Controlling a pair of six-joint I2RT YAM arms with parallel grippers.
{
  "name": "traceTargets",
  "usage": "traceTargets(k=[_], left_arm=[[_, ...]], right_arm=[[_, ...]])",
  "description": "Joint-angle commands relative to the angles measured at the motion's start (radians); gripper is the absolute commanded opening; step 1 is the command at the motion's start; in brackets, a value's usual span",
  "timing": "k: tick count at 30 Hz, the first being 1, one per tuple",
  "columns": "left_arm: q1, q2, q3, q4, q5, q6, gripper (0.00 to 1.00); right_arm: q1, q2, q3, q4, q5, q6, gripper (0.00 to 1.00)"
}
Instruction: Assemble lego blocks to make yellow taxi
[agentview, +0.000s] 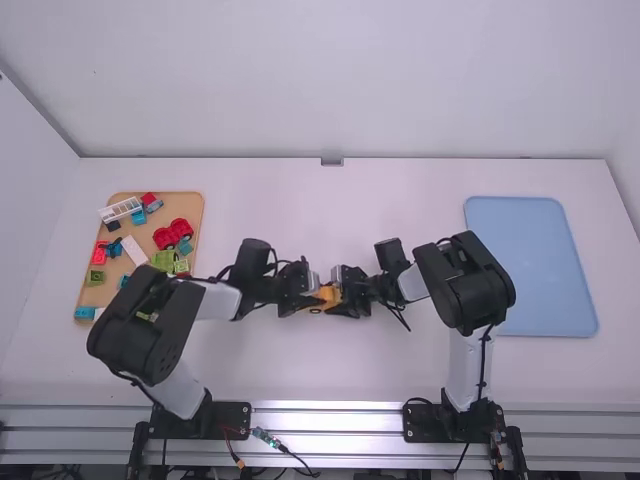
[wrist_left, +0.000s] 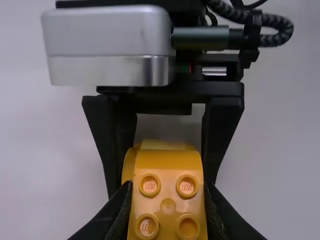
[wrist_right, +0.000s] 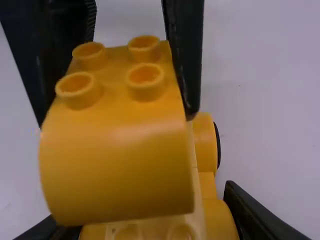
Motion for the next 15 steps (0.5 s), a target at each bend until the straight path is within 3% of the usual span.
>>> traceTargets(k=[1, 15], left_arm=[[-0.003, 0.019, 0.015, -0.005, 0.016, 0.019, 0.02], [-0.003, 0.035, 0.014, 0.018, 0.023, 0.022, 0.02]], right_arm=[[-0.005, 0.017, -0.016, -0.025, 0.065, 0.01, 0.0], [0.021, 0.017, -0.016, -0.016, 0.07, 0.01, 0.0]])
